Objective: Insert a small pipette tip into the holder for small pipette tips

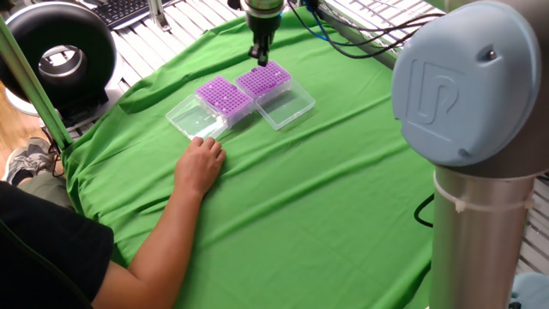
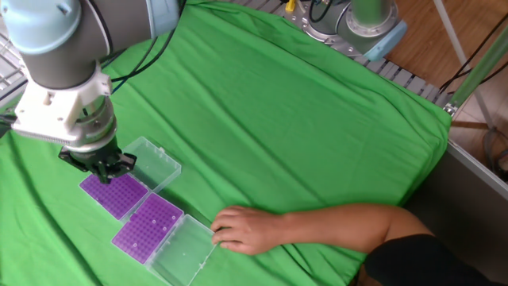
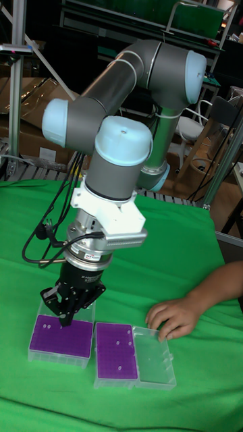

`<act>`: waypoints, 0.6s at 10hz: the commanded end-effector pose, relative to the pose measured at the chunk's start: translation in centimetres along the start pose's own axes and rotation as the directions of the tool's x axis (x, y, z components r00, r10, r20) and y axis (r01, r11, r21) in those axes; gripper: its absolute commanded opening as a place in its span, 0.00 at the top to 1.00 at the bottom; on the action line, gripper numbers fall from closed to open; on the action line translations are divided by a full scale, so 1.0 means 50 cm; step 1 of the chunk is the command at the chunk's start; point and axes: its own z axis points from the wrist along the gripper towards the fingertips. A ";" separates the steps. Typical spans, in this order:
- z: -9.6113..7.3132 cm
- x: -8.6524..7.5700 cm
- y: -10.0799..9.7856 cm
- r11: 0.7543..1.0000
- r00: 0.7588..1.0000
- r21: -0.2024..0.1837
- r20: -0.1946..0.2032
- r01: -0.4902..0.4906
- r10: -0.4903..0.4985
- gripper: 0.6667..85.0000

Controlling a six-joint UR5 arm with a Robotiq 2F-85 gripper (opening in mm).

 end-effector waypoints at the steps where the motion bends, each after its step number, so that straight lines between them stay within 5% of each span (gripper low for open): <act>1: 0.013 0.016 -0.009 1.000 1.000 -0.007 0.021 0.009 -0.009 1.00; 6: 0.026 0.019 -0.011 1.000 0.999 -0.008 0.033 0.012 -0.012 1.00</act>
